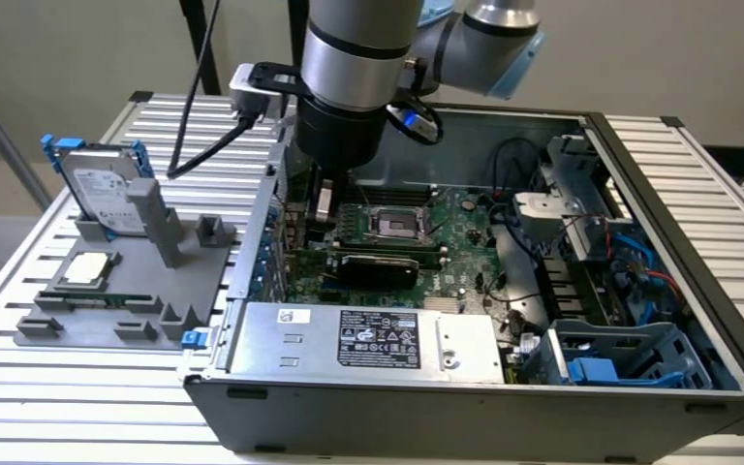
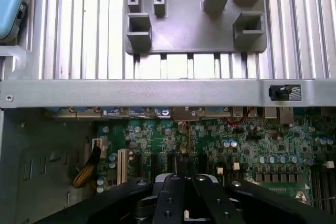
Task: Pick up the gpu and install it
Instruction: 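Insert the gpu into the slot, then press down on the gpu until it lock into place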
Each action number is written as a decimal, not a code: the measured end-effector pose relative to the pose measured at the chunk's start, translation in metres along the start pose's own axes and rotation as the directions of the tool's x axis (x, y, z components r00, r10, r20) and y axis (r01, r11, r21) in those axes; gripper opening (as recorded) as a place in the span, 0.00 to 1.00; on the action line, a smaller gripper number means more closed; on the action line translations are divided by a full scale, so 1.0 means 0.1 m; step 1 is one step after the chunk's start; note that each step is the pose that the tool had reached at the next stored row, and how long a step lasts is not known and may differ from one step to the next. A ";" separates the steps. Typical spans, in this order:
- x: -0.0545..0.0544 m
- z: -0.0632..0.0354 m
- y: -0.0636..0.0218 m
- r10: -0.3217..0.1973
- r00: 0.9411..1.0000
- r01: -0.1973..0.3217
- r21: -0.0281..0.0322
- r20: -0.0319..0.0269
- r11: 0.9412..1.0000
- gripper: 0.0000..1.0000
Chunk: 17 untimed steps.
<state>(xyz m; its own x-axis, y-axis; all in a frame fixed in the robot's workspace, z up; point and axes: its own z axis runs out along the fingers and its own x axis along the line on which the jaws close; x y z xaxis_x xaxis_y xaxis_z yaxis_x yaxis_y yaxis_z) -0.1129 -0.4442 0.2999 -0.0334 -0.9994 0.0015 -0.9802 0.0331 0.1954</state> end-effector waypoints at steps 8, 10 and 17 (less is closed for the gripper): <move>-0.02 0.031 0.063 0.000 1.000 0.000 -0.047 -0.002 0.999 0.11; -0.02 0.042 0.083 0.000 1.000 0.000 -0.047 -0.002 0.999 0.11; -0.04 0.064 0.124 0.000 1.000 0.000 -0.050 -0.002 0.999 0.11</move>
<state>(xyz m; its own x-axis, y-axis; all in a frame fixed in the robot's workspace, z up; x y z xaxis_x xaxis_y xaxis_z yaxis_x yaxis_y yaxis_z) -0.1261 -0.4396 0.2960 -0.0328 -0.9995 0.0033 -0.9691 0.0326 0.2444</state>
